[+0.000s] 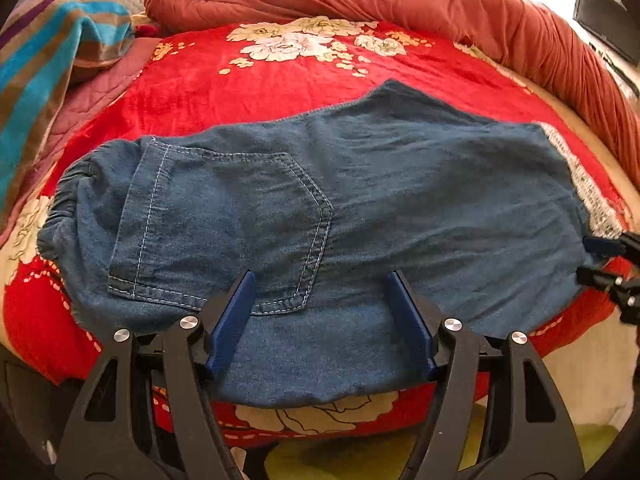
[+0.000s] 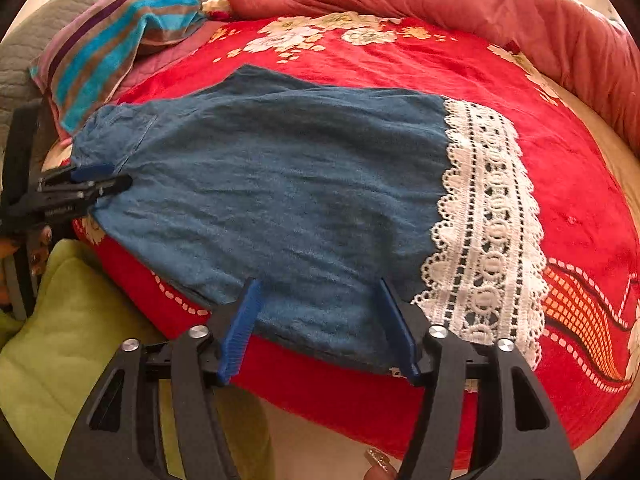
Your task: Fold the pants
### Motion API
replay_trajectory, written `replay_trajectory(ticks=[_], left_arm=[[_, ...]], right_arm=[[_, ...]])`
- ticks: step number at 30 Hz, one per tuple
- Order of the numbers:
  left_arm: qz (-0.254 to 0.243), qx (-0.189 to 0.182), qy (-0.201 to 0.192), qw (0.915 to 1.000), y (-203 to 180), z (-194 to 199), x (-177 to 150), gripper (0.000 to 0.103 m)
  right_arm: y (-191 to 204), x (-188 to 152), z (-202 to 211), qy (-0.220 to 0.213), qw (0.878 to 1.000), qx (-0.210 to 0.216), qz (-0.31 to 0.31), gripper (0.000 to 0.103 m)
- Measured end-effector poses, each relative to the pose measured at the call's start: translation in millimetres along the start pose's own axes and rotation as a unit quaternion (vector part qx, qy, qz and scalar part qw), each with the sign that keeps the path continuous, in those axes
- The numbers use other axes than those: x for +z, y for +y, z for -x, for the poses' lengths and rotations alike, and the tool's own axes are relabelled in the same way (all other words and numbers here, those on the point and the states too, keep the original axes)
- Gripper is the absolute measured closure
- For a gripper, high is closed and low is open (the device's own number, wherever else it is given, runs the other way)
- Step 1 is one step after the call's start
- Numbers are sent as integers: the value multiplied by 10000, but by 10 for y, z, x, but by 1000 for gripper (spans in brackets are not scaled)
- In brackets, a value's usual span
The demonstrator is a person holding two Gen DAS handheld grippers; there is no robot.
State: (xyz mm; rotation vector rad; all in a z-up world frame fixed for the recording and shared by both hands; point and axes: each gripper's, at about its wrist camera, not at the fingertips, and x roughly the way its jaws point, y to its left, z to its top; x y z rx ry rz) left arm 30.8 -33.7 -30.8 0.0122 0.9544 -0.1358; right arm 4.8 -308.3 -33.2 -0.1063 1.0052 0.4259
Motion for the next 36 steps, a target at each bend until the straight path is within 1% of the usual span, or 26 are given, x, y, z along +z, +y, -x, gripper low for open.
replay_trajectory(ticks=[1, 4, 7, 10, 13, 15, 17, 18, 20, 21, 23, 25, 27, 28, 29, 30, 31, 32, 35, 36], left_arm=[[38, -41, -20, 10000, 11, 27, 24, 43], [79, -142, -198, 9997, 27, 175, 115, 42], [-58, -110, -381, 9992, -6, 273, 320, 42], [-178, -170, -452, 9987, -80, 241, 646, 42], [-331, -292, -317, 9985, -192, 50, 972, 42], [-378, -392, -170, 9984, -260, -101, 1125, 42], [-398, -500, -45, 9979, -303, -250, 1245, 42], [-407, -547, 21, 9977, -323, -323, 1294, 42], [-376, -582, 187, 9974, -335, -511, 1376, 42], [-360, -618, 260, 9971, -336, -591, 1398, 42], [-288, -629, 396, 9968, -323, -766, 1433, 42], [-186, -720, 511, 9959, -303, -911, 1439, 42], [-34, -956, 538, 9940, -294, -1012, 1445, 44], [34, -1118, 548, 9922, -300, -1046, 1443, 58], [107, -1370, 583, 9888, -313, -1072, 1438, 71], [174, -1560, 611, 9857, -316, -1078, 1435, 97], [221, -1626, 595, 9846, -316, -1069, 1438, 98], [229, -1618, 469, 9854, -307, -1016, 1449, 98], [285, -1652, -92, 9858, -240, -826, 1483, 100], [263, -1609, -139, 9865, -237, -820, 1487, 100]], right_arm=[[-7, 19, 21, -36, 10000, 38, -23, 37], [-46, 137, 151, -396, 9991, 129, -74, 38], [-111, 273, 202, -585, 9983, 16, -69, 38], [-185, 427, 198, -692, 9976, -85, -38, 38], [-284, 559, 166, -740, 9971, -163, -30, 38], [-378, 623, 119, -700, 9972, -255, -116, 38], [-469, 649, 68, -652, 9974, -241, -179, 38], [-543, 649, 13, -562, 9976, -306, -252, 38], [-631, 621, -89, -363, 9981, -309, -401, 38], [-705, 580, -166, -234, 9979, -234, -556, 38], [-739, 532, -202, -243, 9975, -129, -653, 38], [-732, 507, -188, -320, 9975, -107, -623, 38], [-740, 495, -191, -350, 9973, -81, -647, 38], [-739, 488, -193, -356, 9972, -72, -649, 38], [-741, 483, -193, -372, 9972, -60, -647, 38], [-736, 477, -184, -381, 9971, -52, -656, 38], [-737, 471, -179, -387, 9970, -47, -662, 38], [-735, 464, -175, -397, 9970, -45, -662, 38], [-737, 447, -178, -422, 9970, -63, -647, 38], [-731, 446, -188, -418, 9971, -90, -633, 38]])
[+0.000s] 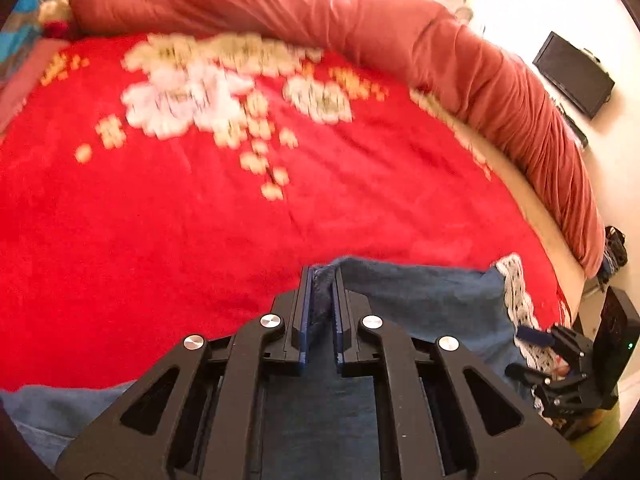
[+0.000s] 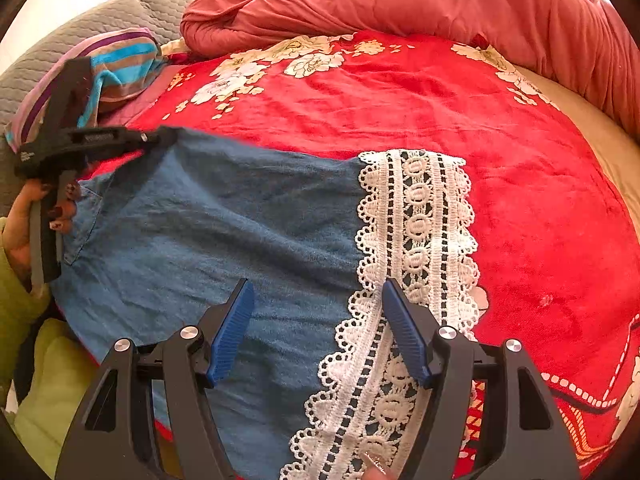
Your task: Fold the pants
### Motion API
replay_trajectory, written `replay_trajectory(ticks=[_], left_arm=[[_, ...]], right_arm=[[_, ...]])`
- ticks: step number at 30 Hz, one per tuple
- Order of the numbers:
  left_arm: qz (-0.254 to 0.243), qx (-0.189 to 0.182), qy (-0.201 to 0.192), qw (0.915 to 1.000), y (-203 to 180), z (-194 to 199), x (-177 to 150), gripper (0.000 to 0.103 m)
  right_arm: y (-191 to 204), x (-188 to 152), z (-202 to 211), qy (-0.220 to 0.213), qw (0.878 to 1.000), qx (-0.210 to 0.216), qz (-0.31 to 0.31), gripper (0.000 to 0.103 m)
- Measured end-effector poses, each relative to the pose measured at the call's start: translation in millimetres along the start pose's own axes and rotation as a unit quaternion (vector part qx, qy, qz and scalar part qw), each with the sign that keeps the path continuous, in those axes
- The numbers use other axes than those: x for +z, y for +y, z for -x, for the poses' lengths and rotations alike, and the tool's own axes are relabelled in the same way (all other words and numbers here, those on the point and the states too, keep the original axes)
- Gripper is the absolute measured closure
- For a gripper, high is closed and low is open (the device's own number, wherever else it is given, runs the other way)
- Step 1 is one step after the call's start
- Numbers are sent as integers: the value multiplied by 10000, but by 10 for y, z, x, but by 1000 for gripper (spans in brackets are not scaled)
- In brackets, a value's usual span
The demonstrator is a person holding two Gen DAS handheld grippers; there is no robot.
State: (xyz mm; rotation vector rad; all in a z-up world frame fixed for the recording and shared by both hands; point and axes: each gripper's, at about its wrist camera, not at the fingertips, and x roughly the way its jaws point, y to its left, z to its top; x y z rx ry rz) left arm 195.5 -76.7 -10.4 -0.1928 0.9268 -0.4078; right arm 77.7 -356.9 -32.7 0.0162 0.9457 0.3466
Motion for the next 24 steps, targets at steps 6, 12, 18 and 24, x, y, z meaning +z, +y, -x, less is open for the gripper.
replay_trajectory(ticks=[6, 12, 18, 24], left_arm=[[3, 358, 408, 9985, 101, -300, -91, 98], [-91, 403, 395, 9984, 82, -283, -83, 97], [-75, 423, 383, 9983, 68, -271, -88, 97], [-159, 467, 370, 9981, 26, -254, -84, 99]], right_arm=[[-2, 93, 53, 90, 10000, 21, 33, 38], [-420, 491, 279, -508, 9970, -298, -503, 38], [-790, 708, -196, 124, 9947, 60, -1018, 40], [-732, 610, -331, 190, 9943, 540, -902, 76]])
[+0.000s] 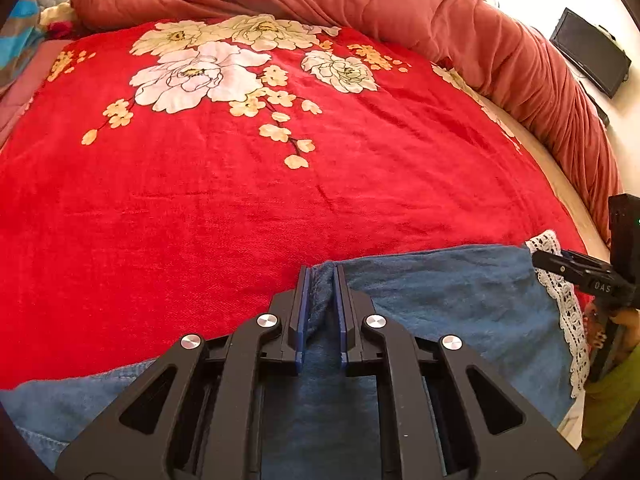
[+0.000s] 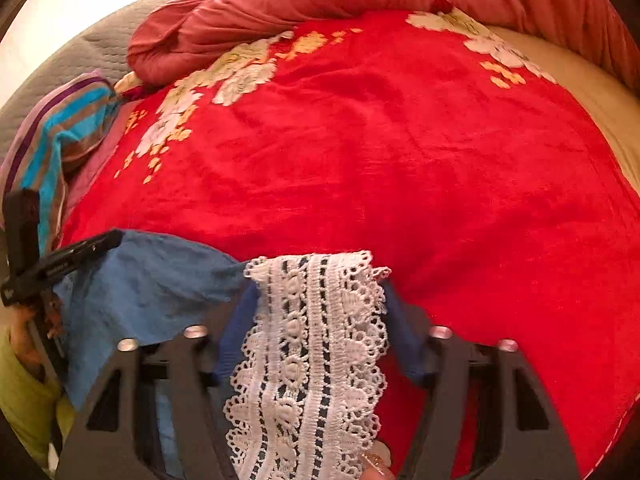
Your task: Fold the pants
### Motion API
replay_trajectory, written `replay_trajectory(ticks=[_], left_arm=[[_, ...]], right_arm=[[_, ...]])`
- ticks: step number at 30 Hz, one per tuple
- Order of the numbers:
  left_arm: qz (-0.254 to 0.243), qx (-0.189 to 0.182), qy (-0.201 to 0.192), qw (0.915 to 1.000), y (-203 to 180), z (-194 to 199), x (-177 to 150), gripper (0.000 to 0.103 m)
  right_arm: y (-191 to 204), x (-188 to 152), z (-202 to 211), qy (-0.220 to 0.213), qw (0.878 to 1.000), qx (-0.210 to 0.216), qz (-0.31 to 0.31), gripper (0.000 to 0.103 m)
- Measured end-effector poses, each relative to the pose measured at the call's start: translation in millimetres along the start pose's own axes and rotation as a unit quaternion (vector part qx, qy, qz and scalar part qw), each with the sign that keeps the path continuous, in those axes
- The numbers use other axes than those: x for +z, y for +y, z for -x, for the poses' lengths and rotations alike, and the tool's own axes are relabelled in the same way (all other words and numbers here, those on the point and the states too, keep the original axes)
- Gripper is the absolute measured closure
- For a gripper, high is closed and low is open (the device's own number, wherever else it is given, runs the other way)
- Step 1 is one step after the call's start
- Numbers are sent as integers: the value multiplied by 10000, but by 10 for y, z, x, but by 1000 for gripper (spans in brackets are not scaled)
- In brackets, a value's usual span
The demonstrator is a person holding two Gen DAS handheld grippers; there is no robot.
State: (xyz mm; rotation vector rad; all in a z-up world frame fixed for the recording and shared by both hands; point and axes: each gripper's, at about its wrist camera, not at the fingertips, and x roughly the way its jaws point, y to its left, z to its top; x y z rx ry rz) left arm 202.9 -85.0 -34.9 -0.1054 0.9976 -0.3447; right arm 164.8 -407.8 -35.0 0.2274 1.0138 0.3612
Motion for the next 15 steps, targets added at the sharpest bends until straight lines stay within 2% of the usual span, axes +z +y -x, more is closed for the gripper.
replay_trajectory(ticks=[1, 5, 7, 9, 12, 15], left_arm=[[-73, 59, -40, 9999, -31, 24, 0, 101], [-194, 231, -327, 9990, -144, 168, 69, 101], [-347, 351, -395, 9980, -207, 189, 116, 102], [-512, 516, -409, 9965, -280, 152, 149, 102], [-652, 752, -374, 9943, -312, 28, 129, 102], [-609, 784, -262, 9947, -253, -102, 55, 100]], right_arm=[[21, -14, 58, -114, 9999, 122, -15, 84], [221, 18, 359, -722, 9961, -201, 460, 85], [261, 92, 415, -869, 9933, -410, 649, 85], [244, 129, 352, -787, 9919, -638, 761, 85], [197, 109, 78, -368, 9915, -914, 846, 84], [79, 35, -58, -249, 9933, -913, 661, 79]])
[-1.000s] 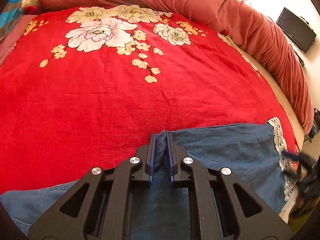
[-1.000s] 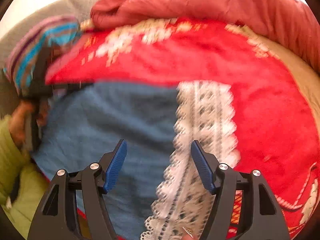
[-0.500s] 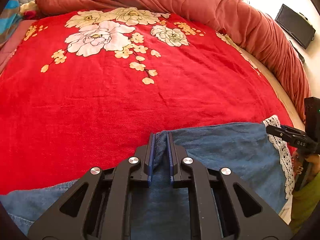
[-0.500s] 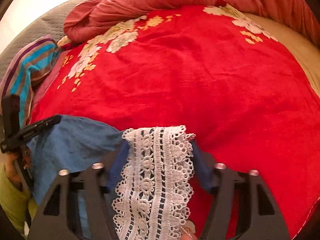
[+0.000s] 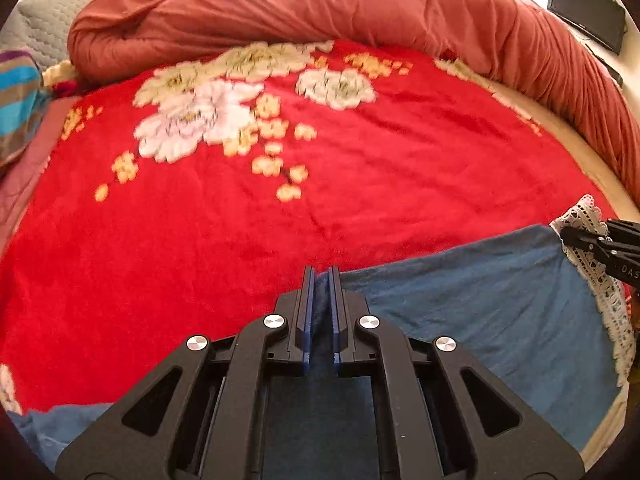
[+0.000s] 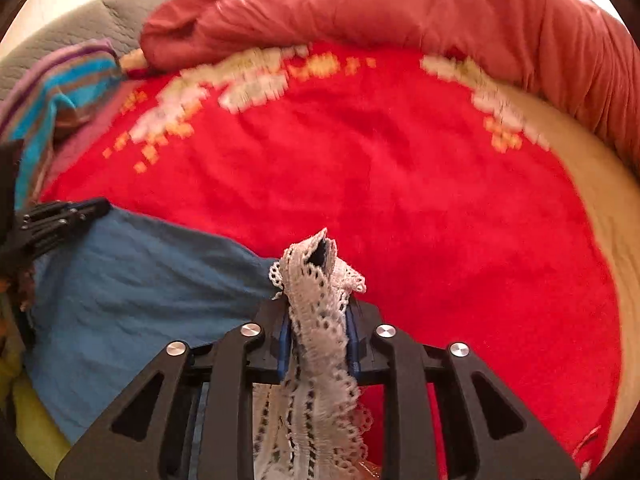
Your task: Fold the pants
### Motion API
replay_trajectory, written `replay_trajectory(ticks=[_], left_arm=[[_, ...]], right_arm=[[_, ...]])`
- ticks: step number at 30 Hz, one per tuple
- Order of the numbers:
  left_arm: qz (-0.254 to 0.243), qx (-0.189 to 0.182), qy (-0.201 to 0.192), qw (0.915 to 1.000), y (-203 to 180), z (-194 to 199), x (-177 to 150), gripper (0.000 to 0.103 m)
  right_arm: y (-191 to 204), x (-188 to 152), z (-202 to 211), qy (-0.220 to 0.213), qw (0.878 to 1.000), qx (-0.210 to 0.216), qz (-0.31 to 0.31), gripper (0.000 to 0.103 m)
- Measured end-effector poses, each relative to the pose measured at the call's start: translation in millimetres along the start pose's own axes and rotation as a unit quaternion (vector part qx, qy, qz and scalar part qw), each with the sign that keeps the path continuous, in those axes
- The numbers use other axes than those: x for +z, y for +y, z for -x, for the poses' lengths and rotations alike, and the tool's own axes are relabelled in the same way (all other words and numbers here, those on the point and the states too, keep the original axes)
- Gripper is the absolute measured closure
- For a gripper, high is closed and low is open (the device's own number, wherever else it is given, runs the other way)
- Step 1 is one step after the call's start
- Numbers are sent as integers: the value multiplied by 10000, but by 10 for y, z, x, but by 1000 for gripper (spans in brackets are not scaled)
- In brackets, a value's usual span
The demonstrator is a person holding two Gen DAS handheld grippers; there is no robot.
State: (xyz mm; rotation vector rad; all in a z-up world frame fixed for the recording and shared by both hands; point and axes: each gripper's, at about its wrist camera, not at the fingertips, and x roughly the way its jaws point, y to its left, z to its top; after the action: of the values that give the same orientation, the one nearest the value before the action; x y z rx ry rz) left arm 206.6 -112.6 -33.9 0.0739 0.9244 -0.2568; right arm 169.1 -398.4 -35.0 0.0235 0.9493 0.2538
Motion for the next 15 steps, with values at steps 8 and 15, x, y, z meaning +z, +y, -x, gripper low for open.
replay_trajectory(ticks=[8, 15], left_arm=[[451, -219, -158, 9986, 254, 172, -103, 58], [936, 203, -300, 9950, 611, 637, -343, 29]], right_arm=[[-157, -69, 202, -220, 9979, -244, -551, 49], [-231, -244, 661, -609, 9938, -605, -713, 28]])
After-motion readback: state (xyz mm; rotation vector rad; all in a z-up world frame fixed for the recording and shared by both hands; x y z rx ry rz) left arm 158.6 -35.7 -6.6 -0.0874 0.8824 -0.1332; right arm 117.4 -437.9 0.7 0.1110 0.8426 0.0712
